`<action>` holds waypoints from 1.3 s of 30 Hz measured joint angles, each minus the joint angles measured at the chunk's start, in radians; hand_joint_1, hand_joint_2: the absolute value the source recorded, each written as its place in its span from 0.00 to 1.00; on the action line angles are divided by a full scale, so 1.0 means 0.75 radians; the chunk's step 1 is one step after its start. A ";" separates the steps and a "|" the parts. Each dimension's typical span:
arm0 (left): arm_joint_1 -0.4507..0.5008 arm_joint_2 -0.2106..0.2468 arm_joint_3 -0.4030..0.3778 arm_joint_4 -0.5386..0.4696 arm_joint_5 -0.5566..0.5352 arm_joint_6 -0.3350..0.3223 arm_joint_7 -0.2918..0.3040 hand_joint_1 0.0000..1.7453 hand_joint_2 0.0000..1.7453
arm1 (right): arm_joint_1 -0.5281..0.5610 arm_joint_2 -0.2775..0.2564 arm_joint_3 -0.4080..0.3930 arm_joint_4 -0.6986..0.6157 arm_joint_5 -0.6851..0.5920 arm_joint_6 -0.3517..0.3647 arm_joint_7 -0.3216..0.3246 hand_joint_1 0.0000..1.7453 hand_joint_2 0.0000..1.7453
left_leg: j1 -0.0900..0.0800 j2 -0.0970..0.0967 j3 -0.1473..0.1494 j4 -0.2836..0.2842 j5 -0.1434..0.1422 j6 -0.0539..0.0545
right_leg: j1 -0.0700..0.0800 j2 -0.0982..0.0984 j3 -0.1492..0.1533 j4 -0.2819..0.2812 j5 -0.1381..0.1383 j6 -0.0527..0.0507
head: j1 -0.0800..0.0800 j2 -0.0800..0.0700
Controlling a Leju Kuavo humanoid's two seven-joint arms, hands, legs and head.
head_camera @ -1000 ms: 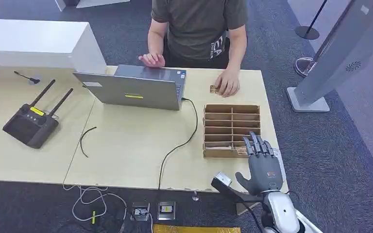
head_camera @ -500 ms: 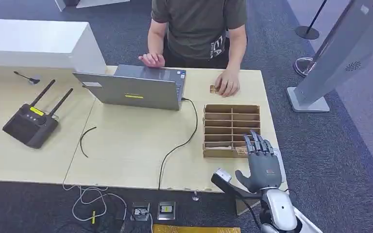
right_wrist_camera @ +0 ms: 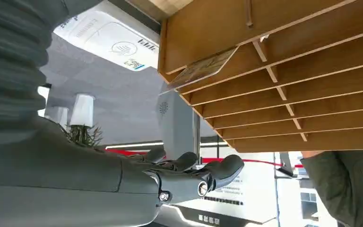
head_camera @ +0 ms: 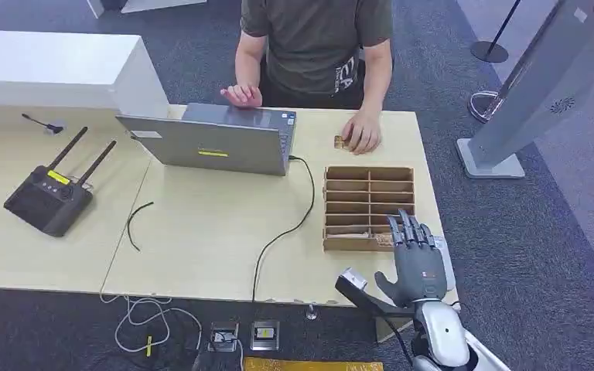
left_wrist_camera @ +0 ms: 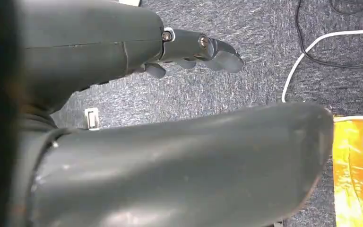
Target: Pass the card to the sensor for recognition and then transmit it.
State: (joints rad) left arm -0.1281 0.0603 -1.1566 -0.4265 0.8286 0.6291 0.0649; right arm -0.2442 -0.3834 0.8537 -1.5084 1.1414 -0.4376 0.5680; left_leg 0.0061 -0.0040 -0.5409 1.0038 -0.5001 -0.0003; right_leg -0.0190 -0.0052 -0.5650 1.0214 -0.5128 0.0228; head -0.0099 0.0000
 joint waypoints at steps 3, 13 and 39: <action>0.000 0.001 -0.002 0.000 0.000 0.000 0.000 0.00 0.00 | 0.000 0.004 -0.004 0.002 0.006 0.002 0.000 0.00 1.00 | 0.000 0.000 0.000 0.000 0.000 0.000 | 0.000 0.000 0.000 0.000 0.000 0.000 | 0.001 0.000; -0.001 0.000 -0.013 0.000 0.000 0.002 0.000 0.00 0.00 | -0.003 0.030 -0.012 0.009 0.021 0.010 -0.012 0.00 1.00 | 0.000 0.000 0.000 0.000 0.000 0.000 | 0.000 0.000 0.000 0.000 0.000 0.000 | 0.000 0.000; -0.011 0.000 -0.038 -0.019 -0.021 0.012 0.005 0.00 0.00 | -0.035 0.084 -0.049 0.164 0.018 -0.012 -0.033 0.00 1.00 | 0.000 0.000 0.000 0.000 0.000 0.000 | 0.000 0.000 0.000 0.000 0.000 0.000 | 0.001 0.000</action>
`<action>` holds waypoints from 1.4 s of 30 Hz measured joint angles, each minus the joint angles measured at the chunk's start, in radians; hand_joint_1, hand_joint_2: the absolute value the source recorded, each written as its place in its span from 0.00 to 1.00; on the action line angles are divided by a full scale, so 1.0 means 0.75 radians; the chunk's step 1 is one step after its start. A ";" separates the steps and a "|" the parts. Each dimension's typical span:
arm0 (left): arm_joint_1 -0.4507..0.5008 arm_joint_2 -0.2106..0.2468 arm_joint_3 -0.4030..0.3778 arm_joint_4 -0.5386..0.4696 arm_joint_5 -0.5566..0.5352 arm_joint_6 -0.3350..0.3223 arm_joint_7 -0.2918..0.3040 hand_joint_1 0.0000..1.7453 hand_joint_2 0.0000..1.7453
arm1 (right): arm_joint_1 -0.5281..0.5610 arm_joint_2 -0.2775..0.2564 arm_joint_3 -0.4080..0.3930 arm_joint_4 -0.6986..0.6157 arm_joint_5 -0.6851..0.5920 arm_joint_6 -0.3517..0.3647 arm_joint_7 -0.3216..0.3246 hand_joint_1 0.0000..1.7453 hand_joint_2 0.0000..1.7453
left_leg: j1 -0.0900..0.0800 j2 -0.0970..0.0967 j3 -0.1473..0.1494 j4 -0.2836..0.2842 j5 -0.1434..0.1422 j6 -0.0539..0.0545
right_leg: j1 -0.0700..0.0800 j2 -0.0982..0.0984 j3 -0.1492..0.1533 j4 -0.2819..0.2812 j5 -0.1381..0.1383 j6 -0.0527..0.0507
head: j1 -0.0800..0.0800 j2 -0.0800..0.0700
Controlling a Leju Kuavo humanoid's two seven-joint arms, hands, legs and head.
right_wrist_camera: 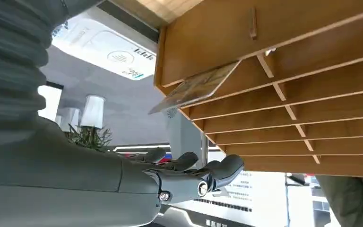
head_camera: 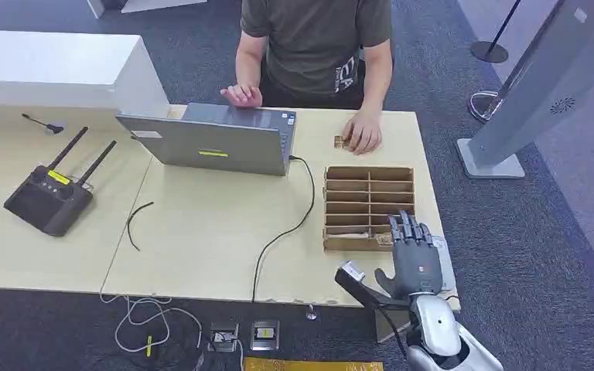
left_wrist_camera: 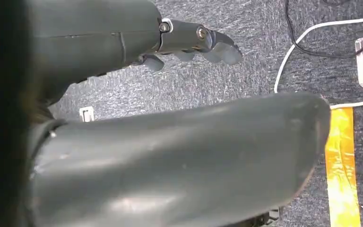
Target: Pass the card to the sensor for recognition and then transmit it.
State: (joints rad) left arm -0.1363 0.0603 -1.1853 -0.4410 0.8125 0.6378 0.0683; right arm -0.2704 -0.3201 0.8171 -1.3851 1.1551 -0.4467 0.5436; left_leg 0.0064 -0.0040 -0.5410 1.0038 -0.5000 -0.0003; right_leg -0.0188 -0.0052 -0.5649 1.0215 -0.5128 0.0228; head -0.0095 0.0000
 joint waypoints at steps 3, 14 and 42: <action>0.000 0.000 -0.003 -0.001 -0.004 0.000 0.000 0.00 0.00 | -0.004 0.004 -0.002 0.008 0.008 -0.012 -0.003 0.00 1.00 | 0.000 0.000 0.000 0.000 0.000 0.000 | 0.000 0.000 0.000 0.000 0.000 0.000 | 0.000 0.000; -0.001 0.000 -0.005 -0.001 -0.012 -0.001 0.000 0.00 0.00 | -0.006 0.014 -0.021 0.022 0.047 -0.022 -0.004 0.00 1.00 | 0.000 0.000 0.000 0.000 0.000 0.000 | 0.000 0.000 0.000 0.000 0.000 0.000 | -0.001 0.000; -0.001 0.000 -0.006 -0.001 -0.032 0.014 0.000 0.00 0.00 | 0.011 0.041 -0.042 0.025 0.042 0.036 -0.028 0.00 1.00 | 0.000 0.000 0.000 0.000 0.000 0.000 | 0.000 0.000 0.000 0.000 0.000 0.000 | 0.000 0.000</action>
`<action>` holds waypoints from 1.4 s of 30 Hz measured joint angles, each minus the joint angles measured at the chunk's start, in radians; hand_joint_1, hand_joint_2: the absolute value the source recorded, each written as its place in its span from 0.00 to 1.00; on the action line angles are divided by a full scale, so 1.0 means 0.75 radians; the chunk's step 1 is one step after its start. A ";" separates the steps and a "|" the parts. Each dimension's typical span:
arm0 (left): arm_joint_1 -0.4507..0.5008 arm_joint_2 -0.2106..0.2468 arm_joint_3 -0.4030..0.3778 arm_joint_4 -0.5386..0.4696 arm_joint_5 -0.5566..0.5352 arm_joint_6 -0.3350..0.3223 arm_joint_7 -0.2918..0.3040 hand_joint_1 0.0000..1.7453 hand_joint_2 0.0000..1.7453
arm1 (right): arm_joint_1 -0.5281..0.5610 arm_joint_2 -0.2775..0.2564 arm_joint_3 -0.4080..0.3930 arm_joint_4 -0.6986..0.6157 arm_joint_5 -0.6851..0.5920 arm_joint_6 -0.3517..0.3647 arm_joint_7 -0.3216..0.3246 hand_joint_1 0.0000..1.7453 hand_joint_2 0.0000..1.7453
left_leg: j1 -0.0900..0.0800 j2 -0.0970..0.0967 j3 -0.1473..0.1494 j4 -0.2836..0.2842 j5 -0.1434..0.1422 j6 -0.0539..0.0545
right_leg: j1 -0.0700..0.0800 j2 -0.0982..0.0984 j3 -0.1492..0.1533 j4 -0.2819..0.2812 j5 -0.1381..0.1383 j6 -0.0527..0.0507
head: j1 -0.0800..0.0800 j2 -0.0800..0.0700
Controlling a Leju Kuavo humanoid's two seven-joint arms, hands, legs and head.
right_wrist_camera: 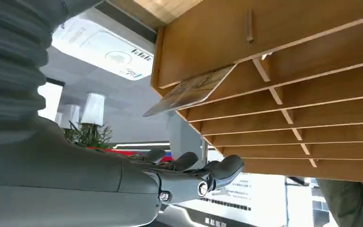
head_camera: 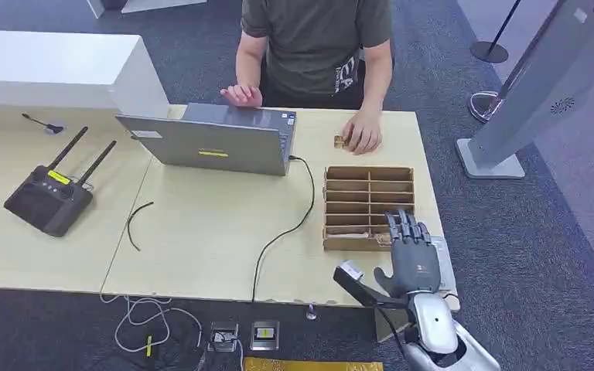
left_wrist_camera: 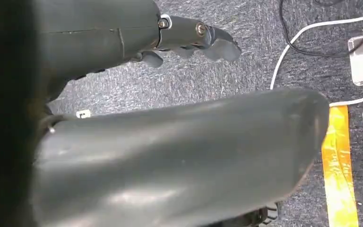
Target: Pass the card to the sensor for recognition and then transmit it.
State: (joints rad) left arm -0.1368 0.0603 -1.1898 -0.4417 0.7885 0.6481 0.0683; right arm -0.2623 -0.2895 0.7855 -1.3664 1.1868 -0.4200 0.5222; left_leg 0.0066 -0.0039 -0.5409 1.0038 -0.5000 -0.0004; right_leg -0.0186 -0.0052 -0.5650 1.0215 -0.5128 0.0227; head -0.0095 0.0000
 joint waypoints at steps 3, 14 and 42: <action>0.001 0.000 0.000 0.000 -0.001 0.004 0.000 0.00 0.00 | 0.000 0.006 0.000 0.009 -0.004 0.002 -0.003 0.00 1.00 | 0.000 0.000 0.000 0.000 0.000 0.000 | 0.000 0.000 0.000 0.000 0.000 0.000 | 0.000 0.000; 0.004 0.000 0.000 -0.001 -0.009 0.016 0.000 0.00 0.00 | 0.000 0.011 0.000 0.010 -0.018 0.004 -0.004 0.83 1.00 | 0.000 0.000 0.000 0.000 0.000 0.000 | 0.000 0.000 0.000 0.000 0.000 0.000 | 0.000 0.000; 0.005 0.003 0.000 -0.019 -0.023 0.029 0.014 0.00 0.00 | -0.015 0.016 -0.002 0.064 -0.015 -0.034 0.025 1.00 1.00 | 0.000 0.000 0.001 0.000 0.000 0.000 | 0.000 0.000 0.000 0.000 0.000 0.000 | -0.001 0.000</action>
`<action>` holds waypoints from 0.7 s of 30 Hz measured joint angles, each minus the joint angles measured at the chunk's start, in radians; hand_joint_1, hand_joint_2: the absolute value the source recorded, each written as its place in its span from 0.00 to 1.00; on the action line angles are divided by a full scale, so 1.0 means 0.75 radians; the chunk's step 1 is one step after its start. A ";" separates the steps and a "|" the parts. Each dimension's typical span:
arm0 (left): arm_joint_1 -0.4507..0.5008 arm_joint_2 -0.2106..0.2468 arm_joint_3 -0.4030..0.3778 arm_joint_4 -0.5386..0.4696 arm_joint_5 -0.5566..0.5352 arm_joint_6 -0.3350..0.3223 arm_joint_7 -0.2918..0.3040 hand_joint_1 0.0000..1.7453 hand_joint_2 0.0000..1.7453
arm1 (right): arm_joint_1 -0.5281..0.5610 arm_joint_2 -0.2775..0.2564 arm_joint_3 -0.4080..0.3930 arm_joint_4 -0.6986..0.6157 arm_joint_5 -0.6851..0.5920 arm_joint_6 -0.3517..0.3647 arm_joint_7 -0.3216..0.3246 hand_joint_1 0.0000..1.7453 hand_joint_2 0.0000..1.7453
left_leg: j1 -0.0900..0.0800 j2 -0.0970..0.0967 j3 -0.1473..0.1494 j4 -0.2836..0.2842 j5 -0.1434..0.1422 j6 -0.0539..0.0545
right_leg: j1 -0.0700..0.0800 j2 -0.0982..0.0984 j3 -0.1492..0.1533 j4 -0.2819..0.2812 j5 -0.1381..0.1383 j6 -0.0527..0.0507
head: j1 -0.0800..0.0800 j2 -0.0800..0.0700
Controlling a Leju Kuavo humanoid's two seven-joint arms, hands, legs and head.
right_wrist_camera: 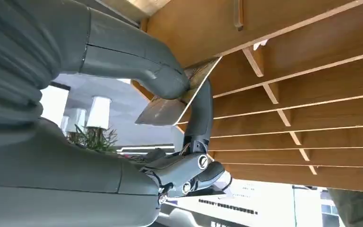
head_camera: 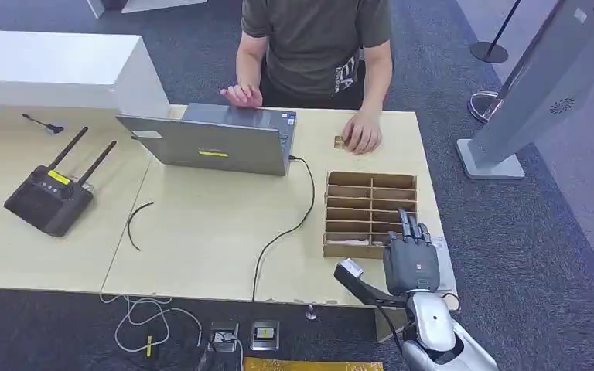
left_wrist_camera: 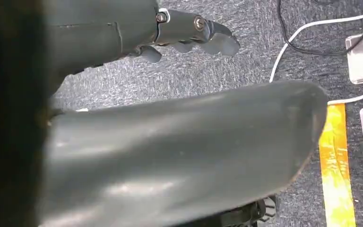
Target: Pass the card to the sensor for recognition and then transmit it.
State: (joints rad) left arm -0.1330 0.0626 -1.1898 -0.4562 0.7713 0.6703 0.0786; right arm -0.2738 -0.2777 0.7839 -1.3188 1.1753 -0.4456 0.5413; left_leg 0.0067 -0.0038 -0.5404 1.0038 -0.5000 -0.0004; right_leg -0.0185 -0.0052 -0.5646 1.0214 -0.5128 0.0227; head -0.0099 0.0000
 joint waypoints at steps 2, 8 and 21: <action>0.000 0.001 0.000 0.000 0.000 0.000 0.000 0.00 0.00 | 0.000 0.001 0.000 0.001 0.000 -0.002 0.000 1.00 1.00 | 0.000 0.000 0.000 0.000 0.000 0.000 | 0.000 0.000 0.000 0.000 0.000 0.000 | 0.001 0.000; 0.000 0.001 0.000 0.000 0.000 0.000 0.000 0.00 0.00 | 0.000 0.002 0.000 0.002 0.000 -0.005 0.000 1.00 1.00 | 0.000 0.000 0.000 0.000 0.000 0.000 | 0.000 0.000 0.000 0.000 0.000 0.000 | 0.001 0.000; -0.003 -0.003 0.000 0.004 -0.068 -0.064 0.000 0.00 0.00 | -0.093 -0.055 -0.054 -0.243 0.398 0.161 0.087 1.00 1.00 | 0.000 0.001 0.000 0.000 0.000 0.000 | 0.000 0.002 0.000 0.000 0.000 0.000 | 0.001 0.000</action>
State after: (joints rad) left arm -0.1351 0.0603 -1.1898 -0.4532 0.7206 0.6222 0.0786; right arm -0.3432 -0.3189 0.7435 -1.5013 1.4740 -0.3251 0.6069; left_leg 0.0066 -0.0030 -0.5402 1.0040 -0.4998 -0.0005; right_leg -0.0186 -0.0037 -0.5649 1.0215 -0.5126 0.0228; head -0.0095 0.0000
